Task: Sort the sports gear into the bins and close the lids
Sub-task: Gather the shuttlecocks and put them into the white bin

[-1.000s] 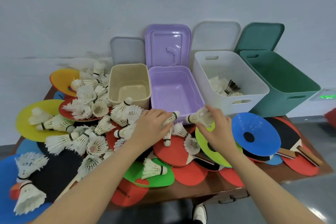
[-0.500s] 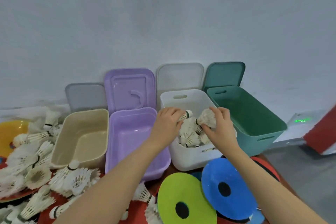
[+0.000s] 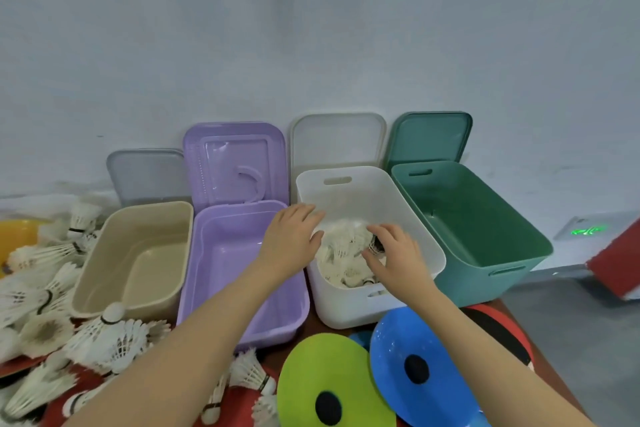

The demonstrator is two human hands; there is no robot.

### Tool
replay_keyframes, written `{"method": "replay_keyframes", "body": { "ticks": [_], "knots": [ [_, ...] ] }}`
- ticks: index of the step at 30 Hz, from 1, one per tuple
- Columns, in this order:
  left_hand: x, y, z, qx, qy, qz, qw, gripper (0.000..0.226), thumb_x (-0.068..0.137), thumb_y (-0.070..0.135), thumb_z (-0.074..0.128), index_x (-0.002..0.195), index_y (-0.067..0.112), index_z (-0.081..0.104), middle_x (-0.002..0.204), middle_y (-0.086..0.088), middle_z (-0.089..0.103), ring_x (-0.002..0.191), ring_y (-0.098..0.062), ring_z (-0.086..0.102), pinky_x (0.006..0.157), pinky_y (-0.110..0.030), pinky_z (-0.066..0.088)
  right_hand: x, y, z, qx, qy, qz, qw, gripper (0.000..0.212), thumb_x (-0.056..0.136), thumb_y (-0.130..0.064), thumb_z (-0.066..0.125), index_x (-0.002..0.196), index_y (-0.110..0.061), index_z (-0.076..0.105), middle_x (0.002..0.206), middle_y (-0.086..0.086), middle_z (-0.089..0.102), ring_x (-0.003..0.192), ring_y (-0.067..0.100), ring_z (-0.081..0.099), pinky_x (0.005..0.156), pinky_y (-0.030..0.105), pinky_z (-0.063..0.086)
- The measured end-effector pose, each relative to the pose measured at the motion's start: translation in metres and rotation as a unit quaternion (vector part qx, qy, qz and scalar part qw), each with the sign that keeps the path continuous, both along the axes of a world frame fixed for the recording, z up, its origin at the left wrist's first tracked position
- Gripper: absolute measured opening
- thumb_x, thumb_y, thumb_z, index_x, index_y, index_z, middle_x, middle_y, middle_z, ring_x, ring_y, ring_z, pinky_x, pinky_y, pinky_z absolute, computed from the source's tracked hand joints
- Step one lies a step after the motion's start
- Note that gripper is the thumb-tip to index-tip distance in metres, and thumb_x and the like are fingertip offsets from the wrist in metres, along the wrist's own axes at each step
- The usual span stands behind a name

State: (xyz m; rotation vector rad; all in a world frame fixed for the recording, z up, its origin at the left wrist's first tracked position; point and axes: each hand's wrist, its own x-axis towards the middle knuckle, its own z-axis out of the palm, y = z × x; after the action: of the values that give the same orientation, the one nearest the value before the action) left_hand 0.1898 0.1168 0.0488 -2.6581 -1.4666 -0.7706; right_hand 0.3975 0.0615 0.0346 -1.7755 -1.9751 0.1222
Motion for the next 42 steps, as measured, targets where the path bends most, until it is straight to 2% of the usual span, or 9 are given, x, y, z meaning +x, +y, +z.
{"method": "replay_keyframes", "body": {
  "ticks": [6, 12, 16, 20, 26, 30, 35, 38, 42],
  "knots": [
    [-0.055, -0.043, 0.004, 0.043, 0.007, 0.002, 0.999, 0.044, 0.078, 0.032, 0.039, 0.107, 0.012, 0.067, 0.103, -0.004, 0.068, 0.093, -0.024, 0.064, 0.081, -0.033, 0.043, -0.045, -0.037, -0.004, 0.066, 0.053, 0.051, 0.995, 0.032, 0.086, -0.018, 0.062, 0.117, -0.009, 0.06, 0.111, 0.006, 0.058, 0.1, 0.024, 0.056, 0.086, 0.03, 0.042],
    [-0.12, -0.096, -0.021, 0.037, -0.001, 0.024, 0.999, 0.047, 0.08, 0.034, 0.04, 0.114, 0.012, 0.063, 0.107, -0.004, 0.066, 0.095, -0.024, 0.063, 0.078, -0.037, 0.048, -0.11, -0.084, -0.028, 0.076, 0.071, 0.105, 0.989, 0.034, 0.087, -0.036, 0.047, 0.107, -0.015, 0.064, 0.098, -0.003, 0.063, 0.09, 0.012, 0.055, 0.078, 0.024, 0.037],
    [-0.155, -0.133, -0.056, 0.012, -0.018, 0.033, 0.999, 0.043, 0.082, 0.033, 0.041, 0.113, 0.015, 0.063, 0.108, -0.001, 0.064, 0.102, -0.015, 0.047, 0.084, -0.031, 0.031, -0.144, -0.112, -0.054, 0.044, 0.033, 0.104, 0.993, 0.034, 0.082, -0.045, 0.049, 0.107, -0.025, 0.062, 0.096, -0.014, 0.062, 0.09, 0.007, 0.057, 0.079, 0.021, 0.024],
    [-0.177, -0.16, -0.083, -0.032, 0.004, 0.034, 0.999, 0.037, 0.079, 0.032, 0.043, 0.106, 0.017, 0.065, 0.102, 0.002, 0.065, 0.099, -0.012, 0.044, 0.083, -0.029, 0.027, -0.157, -0.133, -0.086, -0.031, -0.044, 0.093, 0.994, 0.044, 0.073, -0.057, 0.048, 0.108, -0.033, 0.061, 0.104, -0.017, 0.061, 0.099, 0.009, 0.054, 0.08, 0.024, 0.016],
    [-0.183, -0.171, -0.114, -0.128, 0.045, 0.057, 0.989, 0.041, 0.083, 0.034, 0.044, 0.115, 0.016, 0.063, 0.114, 0.003, 0.064, 0.113, -0.021, 0.053, 0.094, -0.036, 0.03, -0.165, -0.142, -0.115, 0.0, -0.125, 0.025, 0.992, 0.013, 0.064, -0.04, 0.057, 0.067, -0.033, 0.067, 0.091, -0.014, 0.065, 0.085, 0.018, 0.063, 0.08, 0.033, 0.023],
    [-0.178, -0.17, -0.123, -0.142, 0.059, 0.072, 0.985, 0.049, 0.084, 0.039, 0.038, 0.123, 0.018, 0.057, 0.121, 0.004, 0.06, 0.118, -0.02, 0.049, 0.095, -0.038, 0.033, -0.172, -0.137, -0.118, 0.055, -0.089, 0.009, 0.994, 0.024, 0.072, -0.035, 0.045, 0.061, -0.031, 0.066, 0.082, -0.015, 0.063, 0.083, 0.015, 0.055, 0.081, 0.032, 0.021],
    [-0.176, -0.168, -0.126, -0.129, 0.02, 0.085, 0.988, 0.048, 0.092, 0.033, 0.05, 0.137, 0.018, 0.041, 0.132, -0.002, 0.046, 0.126, -0.023, 0.038, 0.101, -0.036, 0.021, -0.182, -0.142, -0.113, 0.07, -0.001, -0.003, 0.998, 0.01, 0.076, -0.032, 0.058, 0.07, -0.032, 0.066, 0.079, -0.019, 0.061, 0.085, 0.004, 0.043, 0.08, 0.026, 0.014],
    [-0.179, -0.171, -0.122, -0.117, -0.004, 0.092, 0.989, 0.043, 0.087, 0.029, 0.061, 0.126, 0.015, 0.054, 0.113, -0.006, 0.05, 0.108, -0.027, 0.046, 0.091, -0.037, 0.028, -0.184, -0.149, -0.113, 0.067, 0.011, -0.009, 0.998, 0.019, 0.079, -0.037, 0.049, 0.073, -0.032, 0.066, 0.078, -0.019, 0.061, 0.084, 0.002, 0.045, 0.081, 0.026, 0.014],
    [-0.188, -0.173, -0.129, -0.064, -0.08, 0.058, 0.993, 0.02, 0.072, 0.021, 0.078, 0.09, 0.017, 0.07, 0.089, -0.002, 0.053, 0.085, -0.018, 0.046, 0.076, -0.034, 0.03, -0.186, -0.155, -0.111, 0.056, 0.048, -0.02, 0.997, 0.008, 0.078, -0.031, 0.059, 0.075, -0.032, 0.066, 0.076, -0.019, 0.061, 0.082, 0.001, 0.046, 0.08, 0.026, 0.015]
  ]
}}
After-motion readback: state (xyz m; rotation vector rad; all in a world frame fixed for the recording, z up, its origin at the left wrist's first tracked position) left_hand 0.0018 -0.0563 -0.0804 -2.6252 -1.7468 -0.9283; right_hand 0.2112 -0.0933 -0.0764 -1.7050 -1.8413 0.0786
